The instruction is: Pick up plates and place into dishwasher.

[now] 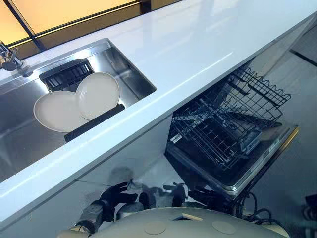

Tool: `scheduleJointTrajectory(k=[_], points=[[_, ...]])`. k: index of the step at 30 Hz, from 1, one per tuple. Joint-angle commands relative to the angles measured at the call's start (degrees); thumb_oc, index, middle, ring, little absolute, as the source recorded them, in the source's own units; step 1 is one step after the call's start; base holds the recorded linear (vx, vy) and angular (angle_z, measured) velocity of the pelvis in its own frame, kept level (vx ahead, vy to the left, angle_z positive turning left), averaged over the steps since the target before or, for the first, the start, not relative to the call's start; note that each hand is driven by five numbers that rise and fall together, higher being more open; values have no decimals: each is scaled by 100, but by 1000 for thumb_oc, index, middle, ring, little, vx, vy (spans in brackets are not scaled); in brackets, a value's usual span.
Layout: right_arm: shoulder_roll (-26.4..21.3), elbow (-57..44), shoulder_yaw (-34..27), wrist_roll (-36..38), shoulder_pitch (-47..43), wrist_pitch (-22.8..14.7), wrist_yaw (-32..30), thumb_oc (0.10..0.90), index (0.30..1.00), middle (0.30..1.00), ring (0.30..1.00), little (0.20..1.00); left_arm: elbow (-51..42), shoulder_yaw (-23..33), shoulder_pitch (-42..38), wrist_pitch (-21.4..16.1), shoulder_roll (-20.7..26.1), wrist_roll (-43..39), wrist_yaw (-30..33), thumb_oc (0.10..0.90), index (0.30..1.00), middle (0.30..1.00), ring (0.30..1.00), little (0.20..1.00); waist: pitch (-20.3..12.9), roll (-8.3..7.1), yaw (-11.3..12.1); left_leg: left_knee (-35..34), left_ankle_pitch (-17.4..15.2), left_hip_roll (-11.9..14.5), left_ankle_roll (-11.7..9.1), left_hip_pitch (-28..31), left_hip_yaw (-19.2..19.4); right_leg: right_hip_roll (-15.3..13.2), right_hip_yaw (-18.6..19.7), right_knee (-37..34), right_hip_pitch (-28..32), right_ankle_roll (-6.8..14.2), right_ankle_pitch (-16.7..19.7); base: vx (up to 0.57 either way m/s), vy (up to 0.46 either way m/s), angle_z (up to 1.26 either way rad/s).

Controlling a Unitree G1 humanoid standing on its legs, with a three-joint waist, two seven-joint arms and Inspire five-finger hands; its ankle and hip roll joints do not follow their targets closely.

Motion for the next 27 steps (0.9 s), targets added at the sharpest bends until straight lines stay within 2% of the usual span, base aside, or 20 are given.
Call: scheduleJointTrajectory(k=[1, 10, 15, 17, 21, 23, 25, 27], points=[[-52, 353, 174, -195, 206, 148, 90, 800, 900, 900, 900, 900, 257, -107, -98, -152, -94, 8, 7, 800, 900, 900, 900, 900, -111, 217, 69, 237, -624, -33, -59, -25, 191, 126, 70, 689, -369, 252, -601, 72, -357, 19], [-57, 409, 211, -144, 146, 146, 91, 800, 900, 900, 900, 900, 220, -100, -122, -94, -104, -328, -226, 800, 900, 900, 900, 900, -124, 213, 77, 214, -594, -34, -85, -44, 168, 136, 50, 664, -383, 237, -585, 0, 0, 0], [-94, 359, 210, -201, 121, 207, 52, 800, 900, 900, 900, 900, 47, -187, -166, -244, -68, -283, -954, 800, 900, 900, 900, 900, -127, 258, 67, 210, -582, -39, -96, -58, 155, 132, 58, 670, -401, 242, -585, 0, 0, 0], [-195, 237, 205, -250, 85, 342, 69, 800, 900, 900, 900, 900, -405, -406, -221, -66, 27, -438, -1526, 800, 900, 900, 900, 900, -116, 308, 59, 207, -567, -29, -96, -84, 157, 127, 61, 685, -433, 256, -580, -23, 38, 0], [-339, 62, 164, -313, 29, 549, 121, 800, 900, 900, 900, 900, -1263, -585, -315, 379, 149, -1108, -2234, 800, 900, 900, 900, 900, -100, 373, 67, 186, -547, -20, -86, -98, 163, 111, 59, 694, -457, 275, -570, -9, 17, 0], [-386, -47, 145, -307, 12, 657, 127, 800, 900, 900, 900, 900, -1988, -649, -360, 905, 176, -1790, -2723, 800, 900, 900, 900, 900, -90, 393, 87, 163, -531, -21, -71, -99, 149, 107, 59, 701, -470, 285, -558, 0, 0, 0], [-412, -129, 124, -277, -7, 754, 120, 800, 900, 900, 900, 900, -2652, -693, -357, 1274, 181, -2016, -3290, 800, 900, 900, 900, 900, -80, 397, 121, 143, -524, -22, -65, -97, 128, 104, 49, 701, -466, 292, -551, 0, 0, 0], [-437, -191, 124, -242, -11, 812, 123, 800, 900, 900, 900, 900, -3220, -850, -323, 1252, 266, -1888, -3706, 800, 900, 900, 900, 900, -67, 395, 140, 139, -514, -22, -58, -107, 112, 103, 45, 703, -470, 299, -542, -18, -6, 1]])
